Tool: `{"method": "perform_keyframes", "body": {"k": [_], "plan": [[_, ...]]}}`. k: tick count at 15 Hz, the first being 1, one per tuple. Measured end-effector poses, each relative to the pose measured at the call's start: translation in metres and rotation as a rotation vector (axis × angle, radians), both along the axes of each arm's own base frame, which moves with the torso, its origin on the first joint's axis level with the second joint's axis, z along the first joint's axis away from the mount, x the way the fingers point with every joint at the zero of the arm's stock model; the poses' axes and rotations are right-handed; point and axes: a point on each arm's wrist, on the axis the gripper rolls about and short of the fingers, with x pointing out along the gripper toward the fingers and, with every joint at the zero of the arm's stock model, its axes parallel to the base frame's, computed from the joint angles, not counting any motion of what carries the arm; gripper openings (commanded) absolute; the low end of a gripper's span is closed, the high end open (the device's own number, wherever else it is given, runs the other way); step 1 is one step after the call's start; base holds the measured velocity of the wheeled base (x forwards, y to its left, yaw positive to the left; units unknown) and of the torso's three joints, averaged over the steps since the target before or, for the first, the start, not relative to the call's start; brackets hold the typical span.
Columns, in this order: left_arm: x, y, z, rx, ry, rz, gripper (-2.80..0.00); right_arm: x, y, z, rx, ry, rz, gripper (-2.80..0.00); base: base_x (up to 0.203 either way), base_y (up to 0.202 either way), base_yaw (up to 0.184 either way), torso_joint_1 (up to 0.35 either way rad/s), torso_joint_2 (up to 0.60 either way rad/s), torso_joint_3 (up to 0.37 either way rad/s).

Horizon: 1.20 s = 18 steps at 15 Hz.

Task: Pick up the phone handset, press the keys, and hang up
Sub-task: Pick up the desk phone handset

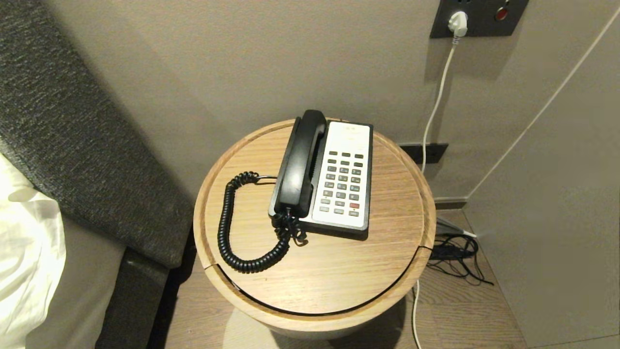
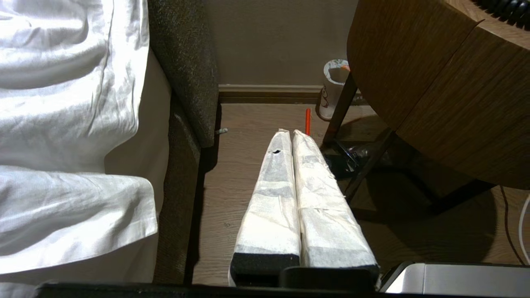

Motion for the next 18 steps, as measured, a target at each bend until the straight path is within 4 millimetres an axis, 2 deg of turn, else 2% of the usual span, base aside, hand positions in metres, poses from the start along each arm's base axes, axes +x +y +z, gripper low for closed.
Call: {"method": "perform_keyframes", "body": {"k": [5,7,8,9,11,13,15,18], "plan": [[-0.001,0.0,0.002,0.053,0.001,-0.006,-2.8,0.0,0.0,0.0,0.0,0.0,0.0,-2.8,0.0,0.0,0.0,0.0,0.0,0.0],[-0.006,0.0,0.017,0.065,-0.035,-0.011,-2.8,0.0,0.0,0.0,0.0,0.0,0.0,-2.8,0.0,0.0,0.0,0.0,0.0,0.0],[-0.012,0.0,0.033,0.068,-0.062,-0.019,-2.8,0.0,0.0,0.0,0.0,0.0,0.0,-2.8,0.0,0.0,0.0,0.0,0.0,0.0],[-0.021,-0.001,0.054,0.07,-0.088,-0.034,-2.8,0.0,0.0,0.0,0.0,0.0,0.0,-2.8,0.0,0.0,0.0,0.0,0.0,0.0],[-0.044,-0.002,0.108,0.075,-0.138,-0.088,-2.8,0.0,0.0,0.0,0.0,0.0,-0.001,-2.8,0.0,0.0,0.0,0.0,0.0,0.0],[-0.053,-0.004,0.166,0.079,-0.118,-0.159,-2.8,0.0,0.0,0.0,0.0,0.0,0.0,-2.8,0.0,0.0,0.0,0.0,0.0,0.0],[-0.036,-0.005,0.227,0.092,-0.074,-0.211,-2.8,0.0,0.0,0.0,0.001,0.0,0.0,-2.8,0.0,0.0,0.0,0.0,0.0,0.0],[0.021,-0.006,0.304,0.116,-0.03,-0.274,-2.8,0.0,0.0,0.0,0.0,0.0,0.0,-2.8,0.0,0.0,0.0,0.0,0.0,0.0]]}}
